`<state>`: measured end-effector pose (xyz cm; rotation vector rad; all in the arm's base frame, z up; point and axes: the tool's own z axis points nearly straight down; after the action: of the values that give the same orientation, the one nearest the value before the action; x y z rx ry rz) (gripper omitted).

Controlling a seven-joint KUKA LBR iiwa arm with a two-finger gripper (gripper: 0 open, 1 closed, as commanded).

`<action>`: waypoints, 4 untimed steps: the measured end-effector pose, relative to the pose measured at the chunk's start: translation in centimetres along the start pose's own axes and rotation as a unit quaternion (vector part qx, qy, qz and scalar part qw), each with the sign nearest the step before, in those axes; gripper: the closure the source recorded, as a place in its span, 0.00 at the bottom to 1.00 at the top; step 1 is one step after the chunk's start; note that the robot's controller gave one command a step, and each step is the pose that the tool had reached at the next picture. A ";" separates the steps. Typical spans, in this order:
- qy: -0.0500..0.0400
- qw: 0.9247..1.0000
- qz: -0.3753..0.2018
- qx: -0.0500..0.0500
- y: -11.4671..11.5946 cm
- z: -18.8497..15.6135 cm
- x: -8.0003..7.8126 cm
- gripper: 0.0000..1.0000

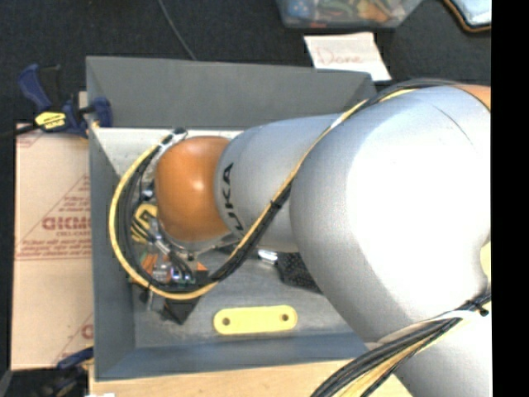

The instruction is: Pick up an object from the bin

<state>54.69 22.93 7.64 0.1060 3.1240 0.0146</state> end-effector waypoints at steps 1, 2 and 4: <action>0.001 0.997 0.077 0.000 0.5 0.1 1.2 0.00; -0.003 1.000 0.002 -0.002 0.0 -0.2 -0.2 1.00; -0.003 1.000 0.002 -0.002 0.0 -1.3 -0.2 1.00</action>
Offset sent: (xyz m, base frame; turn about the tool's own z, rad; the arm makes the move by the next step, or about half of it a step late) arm -0.0001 0.0001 0.0001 0.0014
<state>54.87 22.88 8.93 0.1132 3.1179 0.0203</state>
